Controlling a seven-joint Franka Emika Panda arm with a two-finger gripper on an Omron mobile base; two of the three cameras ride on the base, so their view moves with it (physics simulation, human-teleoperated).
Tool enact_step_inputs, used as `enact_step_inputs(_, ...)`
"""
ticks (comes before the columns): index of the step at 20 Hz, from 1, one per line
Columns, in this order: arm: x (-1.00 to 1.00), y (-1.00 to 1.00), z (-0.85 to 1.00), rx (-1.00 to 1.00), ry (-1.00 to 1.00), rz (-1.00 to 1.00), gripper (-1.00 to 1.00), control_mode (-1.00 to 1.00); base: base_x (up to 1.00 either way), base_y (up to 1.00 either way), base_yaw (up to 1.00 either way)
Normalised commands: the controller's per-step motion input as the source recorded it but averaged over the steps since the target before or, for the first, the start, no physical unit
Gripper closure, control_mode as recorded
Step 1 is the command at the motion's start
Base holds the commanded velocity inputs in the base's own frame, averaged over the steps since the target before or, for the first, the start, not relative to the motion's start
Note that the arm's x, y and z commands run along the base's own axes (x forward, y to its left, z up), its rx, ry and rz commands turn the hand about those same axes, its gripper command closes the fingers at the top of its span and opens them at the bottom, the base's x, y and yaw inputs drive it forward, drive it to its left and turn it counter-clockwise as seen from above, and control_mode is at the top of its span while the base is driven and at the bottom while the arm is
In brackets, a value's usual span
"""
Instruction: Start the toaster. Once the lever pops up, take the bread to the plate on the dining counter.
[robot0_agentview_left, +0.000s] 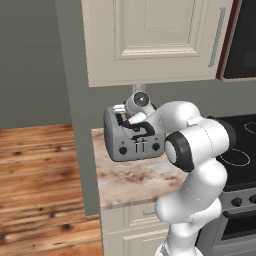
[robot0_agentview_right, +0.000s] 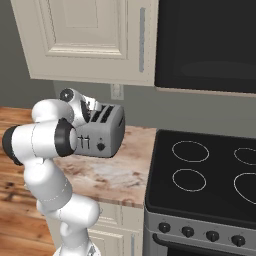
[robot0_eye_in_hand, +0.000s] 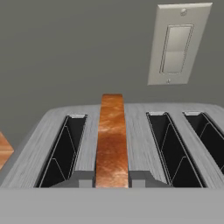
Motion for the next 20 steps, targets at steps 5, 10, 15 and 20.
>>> enact_step_inputs(5,0.0,0.0,0.0,0.0,0.0,0.0,1.0,-1.0,0.0,0.0,0.0)
enact_step_inputs(10,0.0,0.0,0.01,0.0,0.0,0.0,1.0,-1.0,0.0,0.0,0.0)
enact_step_inputs(15,0.0,0.0,0.21,0.0,0.0,0.0,1.0,-1.0,0.0,0.0,0.0)
enact_step_inputs(20,-0.01,0.0,0.22,0.0,0.0,0.0,1.0,-1.0,0.0,0.0,0.0)
